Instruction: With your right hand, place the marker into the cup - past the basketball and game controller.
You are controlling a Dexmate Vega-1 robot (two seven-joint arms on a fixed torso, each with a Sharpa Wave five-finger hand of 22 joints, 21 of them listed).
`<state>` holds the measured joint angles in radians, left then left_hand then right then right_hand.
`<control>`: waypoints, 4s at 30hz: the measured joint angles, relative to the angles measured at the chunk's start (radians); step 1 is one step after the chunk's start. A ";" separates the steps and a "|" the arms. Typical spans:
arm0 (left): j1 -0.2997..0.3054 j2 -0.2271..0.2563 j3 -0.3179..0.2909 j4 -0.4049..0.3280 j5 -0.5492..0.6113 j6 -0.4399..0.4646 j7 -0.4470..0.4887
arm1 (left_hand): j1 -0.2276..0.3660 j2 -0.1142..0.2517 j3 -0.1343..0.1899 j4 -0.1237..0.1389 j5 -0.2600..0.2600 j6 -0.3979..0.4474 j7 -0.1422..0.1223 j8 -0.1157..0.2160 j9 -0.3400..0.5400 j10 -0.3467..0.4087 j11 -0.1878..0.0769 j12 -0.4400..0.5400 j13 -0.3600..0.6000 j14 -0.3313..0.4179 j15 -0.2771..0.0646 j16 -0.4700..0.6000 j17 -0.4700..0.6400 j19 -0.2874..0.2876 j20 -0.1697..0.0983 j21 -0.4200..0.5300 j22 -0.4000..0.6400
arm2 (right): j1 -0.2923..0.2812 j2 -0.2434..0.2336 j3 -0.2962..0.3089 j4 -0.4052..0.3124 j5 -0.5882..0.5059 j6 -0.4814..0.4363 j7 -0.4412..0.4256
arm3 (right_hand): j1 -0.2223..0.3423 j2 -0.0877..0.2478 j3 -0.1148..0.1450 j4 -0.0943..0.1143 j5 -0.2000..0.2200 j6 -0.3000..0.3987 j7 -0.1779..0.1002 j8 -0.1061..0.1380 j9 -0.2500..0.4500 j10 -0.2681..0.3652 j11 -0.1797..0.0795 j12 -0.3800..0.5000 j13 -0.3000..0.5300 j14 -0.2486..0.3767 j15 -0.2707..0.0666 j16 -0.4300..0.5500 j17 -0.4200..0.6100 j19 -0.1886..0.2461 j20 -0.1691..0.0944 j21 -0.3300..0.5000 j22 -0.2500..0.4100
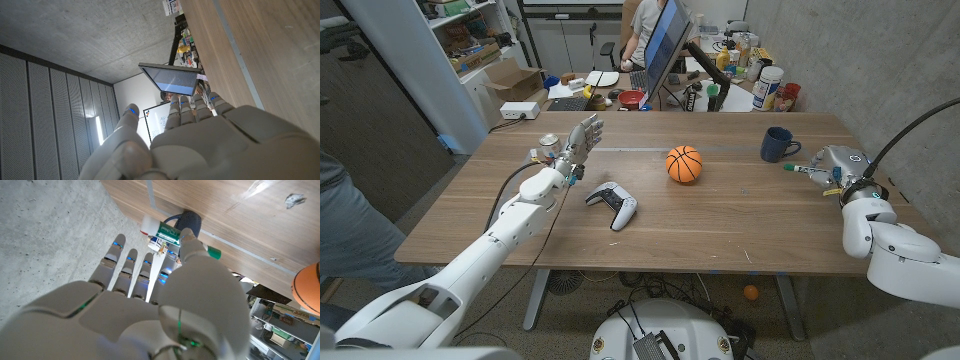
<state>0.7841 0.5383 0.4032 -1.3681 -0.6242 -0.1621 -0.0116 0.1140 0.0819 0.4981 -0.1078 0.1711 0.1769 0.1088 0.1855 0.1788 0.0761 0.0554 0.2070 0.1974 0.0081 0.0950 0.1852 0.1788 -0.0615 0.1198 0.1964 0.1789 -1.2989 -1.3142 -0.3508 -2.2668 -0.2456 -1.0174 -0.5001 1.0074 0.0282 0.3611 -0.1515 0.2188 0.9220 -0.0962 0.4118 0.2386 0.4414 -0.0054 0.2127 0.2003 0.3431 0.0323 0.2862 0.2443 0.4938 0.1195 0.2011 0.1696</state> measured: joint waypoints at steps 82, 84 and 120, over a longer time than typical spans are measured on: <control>0.066 0.057 -0.042 -0.072 -0.001 0.021 0.060 | 0.000 0.000 0.004 -0.004 0.000 0.004 0.004 0.000 0.000 0.000 0.000 0.000 0.000 0.001 -0.001 0.000 0.000 0.000 0.000 0.000 0.000 | 0.535 0.198 -0.252 0.319 -0.642 0.257 0.567 | 0.011 0.007 -0.018 -0.002 0.004 0.000 0.000 0.000 -0.014 0.020 -0.009 -0.008 0.000 0.012 -0.002 0.002 -0.003 0.000 0.000 0.000 0.000; 0.066 0.057 -0.042 -0.072 -0.001 0.019 0.061 | 0.000 0.000 0.004 -0.004 0.000 0.004 0.004 0.000 0.000 0.000 0.000 0.000 0.000 0.001 -0.001 0.000 0.000 0.000 0.000 0.000 0.000 | 0.543 0.206 -0.255 0.328 -0.642 0.257 0.567 | 0.011 0.007 -0.018 -0.002 0.004 0.000 0.000 0.000 -0.014 0.020 -0.009 -0.008 0.000 0.012 -0.002 0.002 -0.003 0.000 0.000 0.000 0.000; 0.113 0.073 -0.070 -0.120 -0.004 0.008 0.105 | 0.000 0.000 0.004 -0.004 0.000 0.004 0.004 0.000 0.000 0.000 0.000 0.000 0.000 -0.003 0.003 0.000 0.000 -0.004 -0.004 0.000 0.000 | 0.692 0.313 -0.302 0.552 -0.878 0.445 0.679 | 0.005 0.000 -0.016 0.000 0.008 0.000 0.000 0.000 -0.019 0.023 -0.013 -0.008 0.000 0.025 -0.015 -0.002 -0.003 0.014 -0.014 0.000 0.000</control>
<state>0.8970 0.6108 0.3328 -1.4883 -0.6278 -0.1545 0.0938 0.1140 0.0819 0.5019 -0.1117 0.1711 0.1805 0.1123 0.1855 0.1787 0.0761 0.0554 0.2070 0.1974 0.0053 0.0978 0.1852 0.1788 -0.0652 0.1161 0.1964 0.1788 -0.6074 -1.0011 -0.6530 -1.7144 -1.1233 -0.5727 0.1786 1.0125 0.0278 0.3451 -0.1514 0.2267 0.9221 -0.0961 0.4119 0.2201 0.4645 -0.0179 0.2049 0.2003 0.3685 0.0174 0.2845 0.2417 0.5083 0.1052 0.2011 0.1696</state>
